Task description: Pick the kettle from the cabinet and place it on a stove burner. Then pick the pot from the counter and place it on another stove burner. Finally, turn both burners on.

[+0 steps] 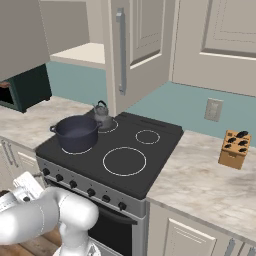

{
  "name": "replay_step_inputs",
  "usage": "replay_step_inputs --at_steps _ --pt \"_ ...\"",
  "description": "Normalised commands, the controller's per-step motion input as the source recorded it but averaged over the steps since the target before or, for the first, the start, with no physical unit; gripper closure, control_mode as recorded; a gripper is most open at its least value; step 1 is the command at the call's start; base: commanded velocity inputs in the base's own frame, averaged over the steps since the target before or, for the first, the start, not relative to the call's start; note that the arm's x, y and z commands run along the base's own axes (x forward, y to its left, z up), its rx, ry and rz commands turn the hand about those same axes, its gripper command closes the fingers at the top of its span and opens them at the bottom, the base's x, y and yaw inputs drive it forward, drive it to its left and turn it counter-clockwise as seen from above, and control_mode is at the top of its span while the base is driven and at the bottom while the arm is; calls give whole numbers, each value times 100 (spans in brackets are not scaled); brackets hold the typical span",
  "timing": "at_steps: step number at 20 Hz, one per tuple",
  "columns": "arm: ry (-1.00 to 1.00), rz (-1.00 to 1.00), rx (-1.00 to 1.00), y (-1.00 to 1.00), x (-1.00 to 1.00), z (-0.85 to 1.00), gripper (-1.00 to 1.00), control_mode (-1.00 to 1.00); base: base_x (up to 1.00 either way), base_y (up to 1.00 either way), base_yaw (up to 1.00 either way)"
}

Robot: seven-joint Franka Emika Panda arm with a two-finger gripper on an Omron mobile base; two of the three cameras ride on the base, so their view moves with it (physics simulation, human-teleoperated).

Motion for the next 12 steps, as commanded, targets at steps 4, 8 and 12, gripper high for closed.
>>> replay_step_inputs --at_steps 4,8,12 --pt "4 -1 -7 -3 0 -6 -100 -100 0 0 0" --pt "0 0 -2 0 11 -16 -100 -100 0 0 0" --pt "0 0 -1 0 20 -19 -100 -100 0 0 0"
